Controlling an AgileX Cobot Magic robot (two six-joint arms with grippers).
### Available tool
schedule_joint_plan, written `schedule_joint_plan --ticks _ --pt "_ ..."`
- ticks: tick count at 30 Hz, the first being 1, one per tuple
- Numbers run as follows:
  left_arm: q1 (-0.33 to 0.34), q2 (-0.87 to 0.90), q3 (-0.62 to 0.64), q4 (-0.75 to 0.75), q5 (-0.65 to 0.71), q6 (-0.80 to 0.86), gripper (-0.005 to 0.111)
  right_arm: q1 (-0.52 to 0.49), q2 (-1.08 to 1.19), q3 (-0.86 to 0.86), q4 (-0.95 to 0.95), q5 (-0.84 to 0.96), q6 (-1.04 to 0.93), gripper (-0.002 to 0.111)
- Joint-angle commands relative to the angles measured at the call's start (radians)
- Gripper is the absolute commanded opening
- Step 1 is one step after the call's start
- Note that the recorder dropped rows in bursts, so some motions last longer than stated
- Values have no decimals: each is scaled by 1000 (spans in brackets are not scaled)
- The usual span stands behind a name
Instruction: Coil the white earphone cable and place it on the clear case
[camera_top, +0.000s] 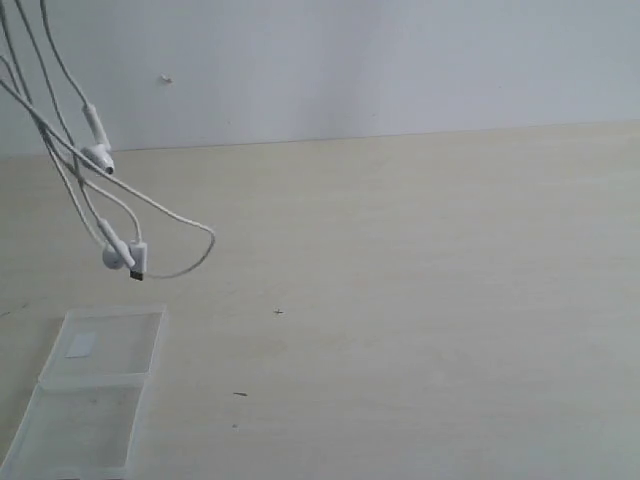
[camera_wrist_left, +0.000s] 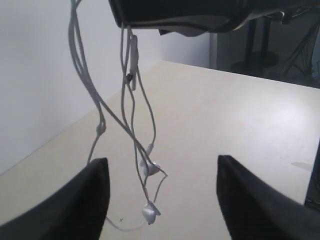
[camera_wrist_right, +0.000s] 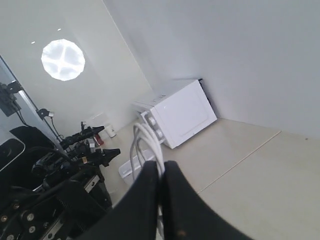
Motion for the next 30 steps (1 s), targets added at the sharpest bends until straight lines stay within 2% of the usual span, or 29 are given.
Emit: schedule_joint_plan --ticks 1,30 --pt "-4 -5 2 -46 -33 5 61 0 1 3 2 26 5 0" --pt "-4 141 2 -81 -33 4 61 0 -1 1 2 97 -58 0"
